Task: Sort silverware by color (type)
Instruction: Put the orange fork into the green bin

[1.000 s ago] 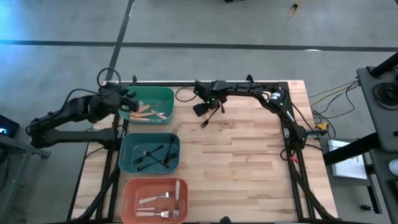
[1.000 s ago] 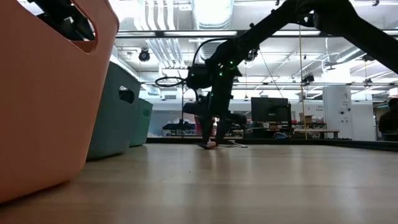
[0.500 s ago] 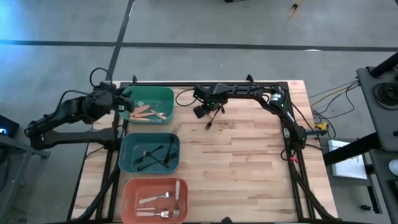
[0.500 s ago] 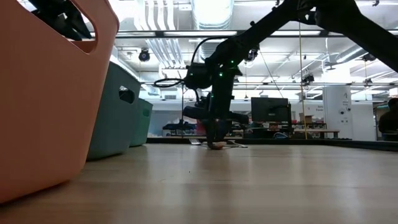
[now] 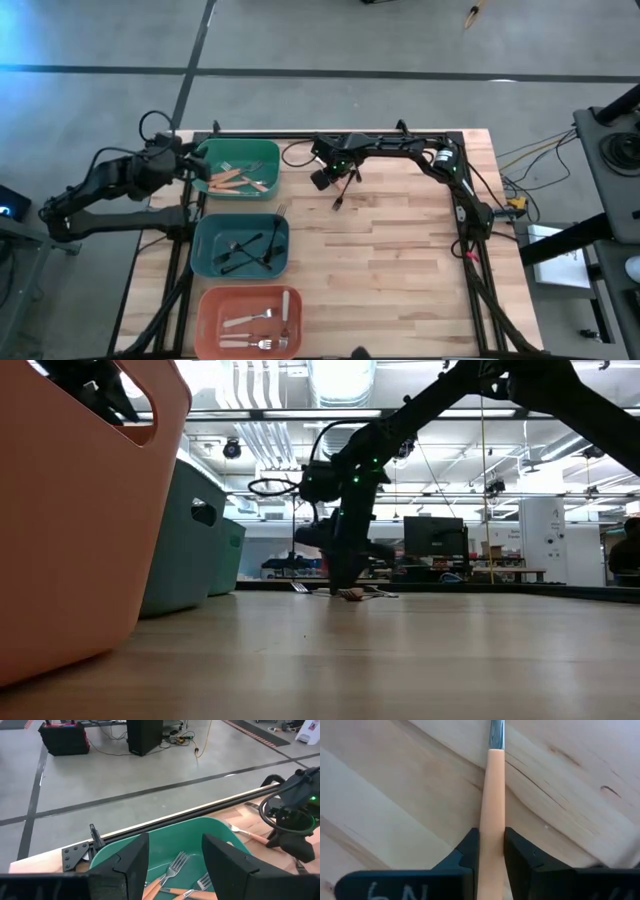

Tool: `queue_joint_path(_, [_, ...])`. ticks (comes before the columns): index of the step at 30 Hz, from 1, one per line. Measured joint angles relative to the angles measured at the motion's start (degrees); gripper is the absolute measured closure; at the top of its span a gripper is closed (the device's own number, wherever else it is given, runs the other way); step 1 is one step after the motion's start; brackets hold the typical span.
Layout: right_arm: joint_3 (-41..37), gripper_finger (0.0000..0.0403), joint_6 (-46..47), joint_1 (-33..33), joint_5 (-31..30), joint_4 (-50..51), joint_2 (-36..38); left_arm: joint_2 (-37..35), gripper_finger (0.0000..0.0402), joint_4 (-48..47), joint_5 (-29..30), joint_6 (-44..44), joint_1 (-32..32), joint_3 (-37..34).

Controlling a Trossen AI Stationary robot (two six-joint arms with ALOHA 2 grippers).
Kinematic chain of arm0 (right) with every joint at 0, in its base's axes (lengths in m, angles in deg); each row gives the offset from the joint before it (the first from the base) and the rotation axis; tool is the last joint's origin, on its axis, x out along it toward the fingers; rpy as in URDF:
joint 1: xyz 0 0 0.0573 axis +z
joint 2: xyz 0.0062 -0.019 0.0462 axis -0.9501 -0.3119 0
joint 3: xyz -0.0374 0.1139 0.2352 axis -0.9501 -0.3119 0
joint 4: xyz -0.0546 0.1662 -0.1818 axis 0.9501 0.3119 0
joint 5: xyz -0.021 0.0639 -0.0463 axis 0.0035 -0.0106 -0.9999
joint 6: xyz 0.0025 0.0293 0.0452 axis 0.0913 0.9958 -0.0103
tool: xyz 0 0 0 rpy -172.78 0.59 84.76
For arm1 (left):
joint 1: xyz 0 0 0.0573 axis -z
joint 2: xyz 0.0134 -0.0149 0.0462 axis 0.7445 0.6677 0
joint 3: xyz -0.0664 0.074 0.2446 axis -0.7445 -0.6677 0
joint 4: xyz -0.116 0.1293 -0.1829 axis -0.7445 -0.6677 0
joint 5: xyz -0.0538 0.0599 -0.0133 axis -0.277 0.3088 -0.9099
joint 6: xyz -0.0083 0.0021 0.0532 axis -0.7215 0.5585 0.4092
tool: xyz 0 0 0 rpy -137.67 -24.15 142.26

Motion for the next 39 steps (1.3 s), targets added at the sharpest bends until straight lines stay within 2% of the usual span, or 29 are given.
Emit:
queue_joint_path(18, [-0.1,0.0353,-2.1,-1.3,5.2,-7.3,7.1,-5.3,0.0235,-2.4,-0.1,-1.8,0.0,-0.3])
queue_joint_path(22, [-0.1,0.0353,-2.9,-1.4,5.0,-11.7,9.8,-6.1,0.0235,-0.4,-4.0,-4.3,0.0,-2.7])
queue_joint_path(24, [-0.1,0.0353,-4.5,-1.4,5.7,-15.9,11.6,-6.6,0.0235,5.6,-9.6,-3.6,0.0,-5.7])
queue_joint_path(27, [0.0,0.0353,-6.0,-1.0,7.6,-22.8,13.9,-7.1,0.0235,20.3,-18.6,-0.7,0.0,-12.3])
queue_joint_path(29, [0.0,0.0353,-6.2,-0.5,7.8,-26.4,14.8,-6.8,0.0235,30.3,-21.5,0.5,0.0,-17.0])
queue_joint_path(35, [0.0,0.0353,-8.5,1.4,7.7,-33.4,16.9,-4.3,0.0235,56.8,-21.5,0.2,0.0,-28.7])
queue_joint_path(39, [0.1,0.0353,-11.8,3.2,7.7,-34.8,16.9,0.1,0.0235,70.0,-18.5,0.2,0.0,-32.6])
